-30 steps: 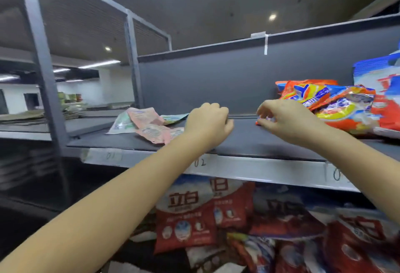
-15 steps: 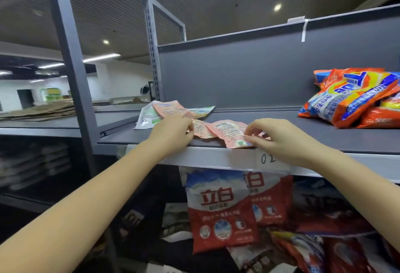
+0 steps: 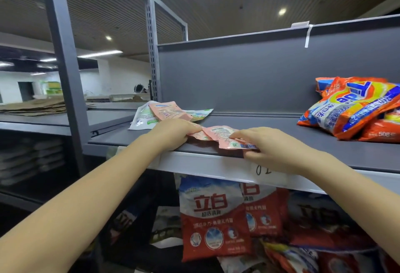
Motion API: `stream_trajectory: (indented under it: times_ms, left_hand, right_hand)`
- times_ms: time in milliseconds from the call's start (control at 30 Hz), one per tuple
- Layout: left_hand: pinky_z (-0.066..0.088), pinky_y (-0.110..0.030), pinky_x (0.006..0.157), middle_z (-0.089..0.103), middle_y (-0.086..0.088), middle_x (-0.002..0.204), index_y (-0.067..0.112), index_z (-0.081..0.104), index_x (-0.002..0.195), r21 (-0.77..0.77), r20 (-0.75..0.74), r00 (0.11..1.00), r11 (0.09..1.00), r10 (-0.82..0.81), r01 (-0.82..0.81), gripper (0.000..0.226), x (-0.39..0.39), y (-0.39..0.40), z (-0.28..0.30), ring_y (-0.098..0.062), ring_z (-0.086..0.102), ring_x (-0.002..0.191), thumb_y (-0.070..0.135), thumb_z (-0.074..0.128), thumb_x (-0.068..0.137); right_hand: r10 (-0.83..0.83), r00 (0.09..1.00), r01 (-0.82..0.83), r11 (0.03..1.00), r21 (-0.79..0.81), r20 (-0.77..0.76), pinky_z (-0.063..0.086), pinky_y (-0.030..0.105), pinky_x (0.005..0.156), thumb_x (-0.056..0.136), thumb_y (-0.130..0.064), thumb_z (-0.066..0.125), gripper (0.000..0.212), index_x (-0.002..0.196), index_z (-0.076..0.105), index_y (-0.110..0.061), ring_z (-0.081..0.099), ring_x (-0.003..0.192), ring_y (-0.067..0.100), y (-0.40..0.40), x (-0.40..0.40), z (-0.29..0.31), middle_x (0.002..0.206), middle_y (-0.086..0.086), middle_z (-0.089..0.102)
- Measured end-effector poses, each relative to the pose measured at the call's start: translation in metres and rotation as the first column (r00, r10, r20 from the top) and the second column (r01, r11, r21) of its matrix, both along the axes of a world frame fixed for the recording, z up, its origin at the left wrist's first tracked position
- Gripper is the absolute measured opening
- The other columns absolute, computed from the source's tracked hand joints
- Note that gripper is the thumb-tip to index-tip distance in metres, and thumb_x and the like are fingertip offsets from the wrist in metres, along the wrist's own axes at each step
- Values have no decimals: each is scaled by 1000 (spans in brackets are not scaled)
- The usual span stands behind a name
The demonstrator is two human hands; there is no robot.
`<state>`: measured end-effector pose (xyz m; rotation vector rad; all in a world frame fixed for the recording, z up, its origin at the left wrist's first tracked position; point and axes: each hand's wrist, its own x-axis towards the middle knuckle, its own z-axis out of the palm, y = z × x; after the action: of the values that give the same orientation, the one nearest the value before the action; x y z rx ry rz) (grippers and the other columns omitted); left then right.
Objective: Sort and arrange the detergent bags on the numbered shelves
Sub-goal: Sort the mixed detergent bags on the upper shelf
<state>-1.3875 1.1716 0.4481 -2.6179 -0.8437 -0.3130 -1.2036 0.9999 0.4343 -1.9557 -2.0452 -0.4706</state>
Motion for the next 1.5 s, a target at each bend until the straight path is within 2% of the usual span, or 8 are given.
stream_trajectory:
  times_ms: [233, 400, 700, 900, 1033, 1133, 1267, 1500]
  left_hand:
    - [41, -28, 69, 57, 3, 98, 31, 59, 106, 309, 86, 996, 950, 6, -32, 31, 12, -5, 10, -22, 58, 94, 8, 41, 93]
    - [44, -35, 75, 62, -3, 116, 23, 57, 118, 326, 202, 979, 940, 32, -99, 26, 33, 6, 42, -28, 57, 106, 19, 44, 96]
    - [42, -32, 74, 66, -9, 106, 8, 66, 104, -162, 512, 854, 987, 90, -7, 24, 71, 88, 76, -30, 58, 99, 16, 46, 93]
    - [50, -33, 63, 62, -7, 83, 1, 61, 93, -673, 703, 613, 617, 361, 408, 16, 106, 142, 72, -18, 58, 64, 6, 47, 96]
    - [48, -35, 80, 64, -12, 99, -4, 51, 125, -774, 633, 600, 415, 489, 479, 29, 132, 165, 62, -27, 63, 98, 2, 46, 97]
    - [51, -36, 83, 61, -13, 83, -4, 55, 118, -800, 515, 751, 546, 412, 249, 25, 146, 180, 53, -27, 60, 92, 2, 47, 95]
    - [38, -26, 53, 52, -3, 71, 9, 51, 88, -391, 303, 923, 914, 237, -106, 3, 147, 184, 52, -25, 52, 78, 11, 49, 90]
    - [37, -29, 67, 51, -5, 88, 10, 49, 78, -165, 254, 949, 975, 188, -149, 14, 119, 157, 45, -26, 47, 83, 16, 49, 91]
  right_hand:
    - [8, 997, 13, 966, 258, -81, 45, 33, 77, 93, -16, 47, 28, 111, 66, -28, 60, 98, 33, 15, 17, 22, 102, 7, 69]
    - [-14, 973, 98, 930, 353, -231, 49, 32, 74, 82, 2, 43, 35, 100, 69, -13, 61, 86, 35, 34, 34, 52, 85, 11, 65]
    - [-177, 924, 313, 860, 403, -340, 56, 38, 74, 81, 5, 36, 43, 103, 70, -9, 63, 78, 33, 94, 66, 82, 99, 16, 69]
    - [-299, 923, 372, 854, 363, -242, 50, 35, 75, 88, -5, 47, 31, 109, 68, -14, 59, 91, 35, 135, 67, 78, 103, 14, 67]
    - [-406, 908, 419, 868, 267, -104, 36, 30, 60, 87, -15, 51, 20, 101, 61, -5, 52, 77, 35, 158, 54, 65, 93, 18, 64]
    - [-454, 891, 447, 884, 137, 22, 34, 29, 62, 93, -19, 45, 20, 103, 59, -9, 48, 77, 33, 174, 52, 51, 88, 13, 58]
    - [-378, 926, 377, 917, -133, 21, 41, 31, 75, 97, -29, 43, 28, 121, 58, -24, 55, 104, 29, 180, 52, 36, 113, 6, 61]
    - [-386, 922, 381, 907, -179, 8, 40, 28, 94, 96, -40, 45, 40, 127, 55, -17, 50, 119, 22, 145, 35, 50, 129, 1, 57]
